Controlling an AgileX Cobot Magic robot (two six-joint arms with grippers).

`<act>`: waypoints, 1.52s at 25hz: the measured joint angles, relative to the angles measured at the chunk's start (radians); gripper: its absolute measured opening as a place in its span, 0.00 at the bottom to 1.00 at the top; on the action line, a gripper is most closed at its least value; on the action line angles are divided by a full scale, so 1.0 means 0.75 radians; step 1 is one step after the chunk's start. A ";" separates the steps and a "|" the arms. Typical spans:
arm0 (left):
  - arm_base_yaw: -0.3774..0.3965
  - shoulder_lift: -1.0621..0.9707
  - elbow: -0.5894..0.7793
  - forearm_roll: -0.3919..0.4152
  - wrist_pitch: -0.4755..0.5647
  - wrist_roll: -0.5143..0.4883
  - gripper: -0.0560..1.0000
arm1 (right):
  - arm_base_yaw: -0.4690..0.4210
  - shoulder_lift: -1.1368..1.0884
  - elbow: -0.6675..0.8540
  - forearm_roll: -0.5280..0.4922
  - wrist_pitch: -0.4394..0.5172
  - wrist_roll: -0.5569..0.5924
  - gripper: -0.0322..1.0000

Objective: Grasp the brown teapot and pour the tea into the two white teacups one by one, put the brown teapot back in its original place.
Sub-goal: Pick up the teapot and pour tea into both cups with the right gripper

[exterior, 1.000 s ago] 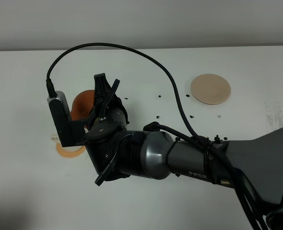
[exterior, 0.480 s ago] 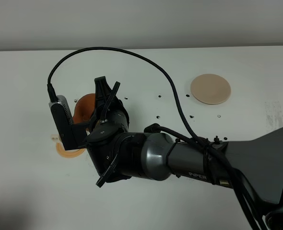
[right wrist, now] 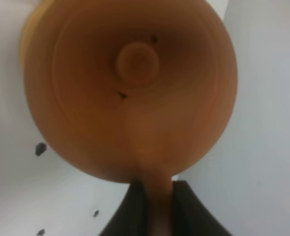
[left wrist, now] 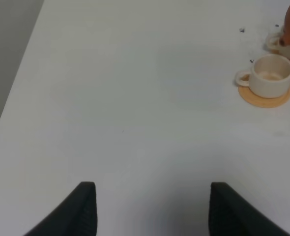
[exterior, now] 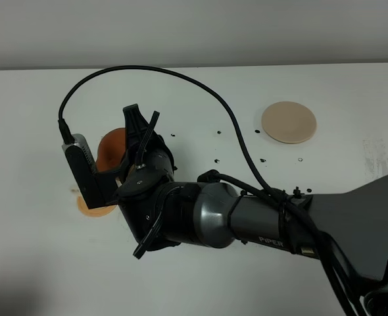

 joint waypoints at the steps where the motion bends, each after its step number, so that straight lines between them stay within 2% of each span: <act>1: 0.000 0.000 0.000 0.000 0.000 0.000 0.53 | 0.000 0.000 0.000 -0.007 0.000 0.000 0.12; 38: 0.000 0.000 0.000 0.000 0.000 0.000 0.53 | 0.000 0.010 0.000 -0.096 -0.034 -0.112 0.12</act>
